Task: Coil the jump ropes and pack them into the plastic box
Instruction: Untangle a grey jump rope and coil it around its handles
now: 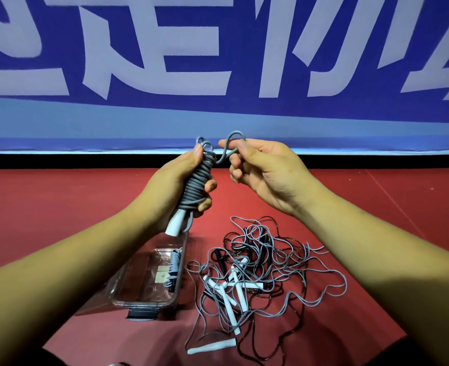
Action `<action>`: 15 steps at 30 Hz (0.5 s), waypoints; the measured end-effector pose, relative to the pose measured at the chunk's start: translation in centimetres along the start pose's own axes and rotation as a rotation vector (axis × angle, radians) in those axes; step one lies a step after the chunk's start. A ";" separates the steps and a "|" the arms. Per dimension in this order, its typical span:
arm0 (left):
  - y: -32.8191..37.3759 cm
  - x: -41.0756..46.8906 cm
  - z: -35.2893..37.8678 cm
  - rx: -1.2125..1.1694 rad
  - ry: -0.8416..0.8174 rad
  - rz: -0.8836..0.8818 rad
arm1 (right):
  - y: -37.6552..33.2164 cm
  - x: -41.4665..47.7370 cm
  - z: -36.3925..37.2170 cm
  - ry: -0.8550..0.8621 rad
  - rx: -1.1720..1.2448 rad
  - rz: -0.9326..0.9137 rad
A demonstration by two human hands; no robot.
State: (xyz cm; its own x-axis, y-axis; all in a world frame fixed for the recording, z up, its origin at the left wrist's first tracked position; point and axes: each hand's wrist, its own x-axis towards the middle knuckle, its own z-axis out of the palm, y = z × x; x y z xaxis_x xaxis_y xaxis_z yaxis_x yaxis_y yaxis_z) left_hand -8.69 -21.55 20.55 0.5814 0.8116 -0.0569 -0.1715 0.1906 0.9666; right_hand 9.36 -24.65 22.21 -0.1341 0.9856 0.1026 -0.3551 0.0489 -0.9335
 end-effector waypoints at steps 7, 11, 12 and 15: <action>0.0 -0.1 0.3 -0.009 -0.065 -0.023 | 0.1 0.2 0.4 0.021 -0.204 -0.046; 0.0 0.2 0.3 0.052 -0.086 0.009 | 0.3 0.3 0.0 0.119 0.034 0.061; 0.0 0.1 0.2 0.074 -0.096 0.000 | 0.3 0.4 -0.1 0.129 0.054 0.083; 0.3 -0.3 0.4 0.123 -0.145 -0.051 | 0.2 0.3 -0.5 0.131 0.103 0.133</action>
State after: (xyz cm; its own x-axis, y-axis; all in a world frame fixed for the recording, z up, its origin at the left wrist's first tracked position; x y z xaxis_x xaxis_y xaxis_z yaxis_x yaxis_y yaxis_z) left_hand -8.58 -21.93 20.90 0.6969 0.7129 -0.0785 -0.0456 0.1533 0.9871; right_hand 9.74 -24.23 21.91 -0.0674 0.9952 -0.0708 -0.4357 -0.0932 -0.8953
